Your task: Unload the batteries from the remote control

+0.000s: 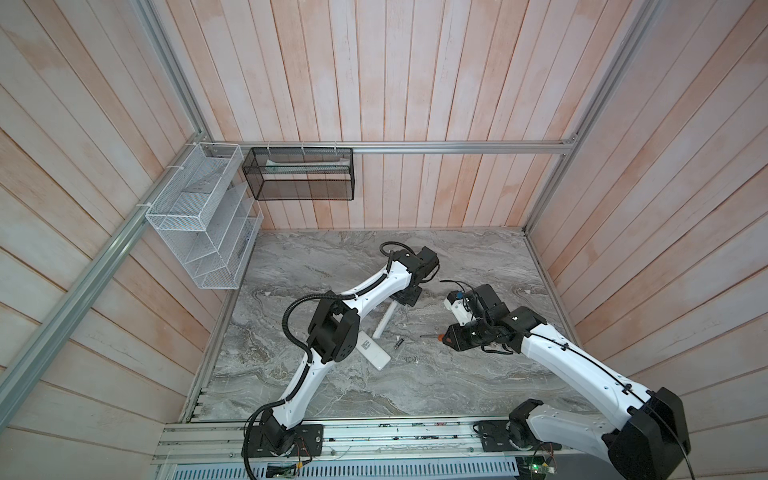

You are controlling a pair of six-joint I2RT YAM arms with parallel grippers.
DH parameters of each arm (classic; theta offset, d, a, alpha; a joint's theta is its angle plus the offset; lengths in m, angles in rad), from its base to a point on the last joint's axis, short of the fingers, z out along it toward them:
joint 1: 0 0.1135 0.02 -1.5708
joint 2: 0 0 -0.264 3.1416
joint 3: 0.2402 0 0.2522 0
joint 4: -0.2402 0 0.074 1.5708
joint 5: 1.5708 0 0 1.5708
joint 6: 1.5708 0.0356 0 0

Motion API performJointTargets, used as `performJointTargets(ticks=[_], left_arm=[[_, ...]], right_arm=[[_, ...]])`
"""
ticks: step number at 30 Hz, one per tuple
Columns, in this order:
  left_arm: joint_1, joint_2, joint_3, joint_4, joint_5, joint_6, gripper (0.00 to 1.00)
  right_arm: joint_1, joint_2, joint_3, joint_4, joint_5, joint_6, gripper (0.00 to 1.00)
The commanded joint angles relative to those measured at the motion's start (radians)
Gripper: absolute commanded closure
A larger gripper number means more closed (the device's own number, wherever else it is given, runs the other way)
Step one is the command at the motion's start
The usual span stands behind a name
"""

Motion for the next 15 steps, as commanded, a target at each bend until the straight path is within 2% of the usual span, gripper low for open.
performJointTargets(ticks=[1,6,11,15], left_arm=[[0.078,-0.105,-0.054,0.075,0.139,-0.055,1.0],[0.224,-0.268,-0.321,0.311,0.469,-0.161,1.0],[0.362,-0.445,-0.738,0.714,0.782,-0.371,1.0],[0.436,-0.507,-0.969,1.018,0.929,-0.534,1.0]], right_arm=[[-0.01,-0.024,-0.009,0.017,-0.015,0.01,1.0],[-0.019,-0.032,-0.001,0.019,-0.015,0.014,1.0],[-0.033,-0.042,0.013,0.035,-0.026,0.026,1.0],[-0.044,-0.058,0.009,0.055,-0.043,0.042,1.0]])
